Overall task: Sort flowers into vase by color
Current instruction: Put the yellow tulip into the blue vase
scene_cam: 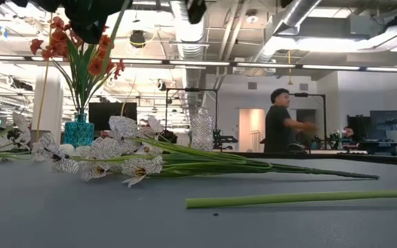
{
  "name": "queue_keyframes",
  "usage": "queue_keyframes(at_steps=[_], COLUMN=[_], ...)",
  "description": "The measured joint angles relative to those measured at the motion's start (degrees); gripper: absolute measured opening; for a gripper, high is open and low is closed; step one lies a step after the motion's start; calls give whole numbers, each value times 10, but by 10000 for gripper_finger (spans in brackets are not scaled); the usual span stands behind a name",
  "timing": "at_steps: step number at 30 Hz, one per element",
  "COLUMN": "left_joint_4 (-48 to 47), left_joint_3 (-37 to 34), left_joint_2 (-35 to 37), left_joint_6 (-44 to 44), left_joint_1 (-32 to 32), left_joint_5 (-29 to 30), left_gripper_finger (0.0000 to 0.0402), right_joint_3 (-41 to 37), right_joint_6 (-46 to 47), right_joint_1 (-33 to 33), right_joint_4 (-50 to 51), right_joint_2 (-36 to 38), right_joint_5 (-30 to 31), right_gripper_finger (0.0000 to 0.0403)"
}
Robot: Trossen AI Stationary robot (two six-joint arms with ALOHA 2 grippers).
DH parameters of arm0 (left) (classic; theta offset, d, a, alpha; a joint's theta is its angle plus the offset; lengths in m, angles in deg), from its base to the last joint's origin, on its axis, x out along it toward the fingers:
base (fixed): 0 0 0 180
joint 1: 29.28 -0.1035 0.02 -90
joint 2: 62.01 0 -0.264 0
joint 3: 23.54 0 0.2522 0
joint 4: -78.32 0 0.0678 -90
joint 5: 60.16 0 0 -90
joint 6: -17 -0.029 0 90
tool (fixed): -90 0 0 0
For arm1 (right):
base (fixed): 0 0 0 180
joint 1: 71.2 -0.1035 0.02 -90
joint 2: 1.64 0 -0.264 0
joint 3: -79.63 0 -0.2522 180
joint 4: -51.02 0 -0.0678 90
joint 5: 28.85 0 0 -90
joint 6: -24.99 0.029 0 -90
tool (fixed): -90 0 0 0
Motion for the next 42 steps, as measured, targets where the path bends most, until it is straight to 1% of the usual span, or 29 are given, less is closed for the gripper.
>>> queue_keyframes(at_steps=[6, 12, 15, 17, 20, 25, 26, 28, 34, 39, 42], left_joint_4=[6, 7, 7, 7, 6, 2, -2, -6, -7, -13, -25], left_joint_3=[0, 0, 0, 0, 0, 0, 0, 0, 0, 0, 1], left_joint_2=[-2, -1, -1, -1, -1, -1, -1, -1, 2, 21, 42], left_joint_6=[1, 0, 1, 9, 13, 15, 16, 21, 32, 30, 17], left_joint_1=[-6, -6, -11, -18, -31, -45, -48, -51, -51, -51, -51], left_joint_5=[-32, -34, -28, -27, -29, -39, -45, -47, -47, -44, -28], left_gripper_finger=[167, 167, 159, 143, 107, 20, 11, 5, 1, 1, 0], right_joint_3=[40, 43, 43, 43, 43, 43, 43, 43, 43, 43, 43], right_joint_6=[-8, -8, -8, -8, -8, -9, -10, -13, -19, -19, -37], right_joint_1=[2, 11, 14, 14, 17, 16, 17, 21, 30, 40, 44], right_joint_4=[-2, 1, 1, 3, 14, 24, 27, 30, 35, 59, 98], right_joint_2=[-39, -42, -42, -42, -42, -42, -42, -42, -40, -18, 6], right_joint_5=[0, 4, 4, 4, 4, 3, 3, 3, -2, -2, -2], right_gripper_finger=[17, 17, 17, 17, 17, 21, 25, 40, 95, 152, 189])
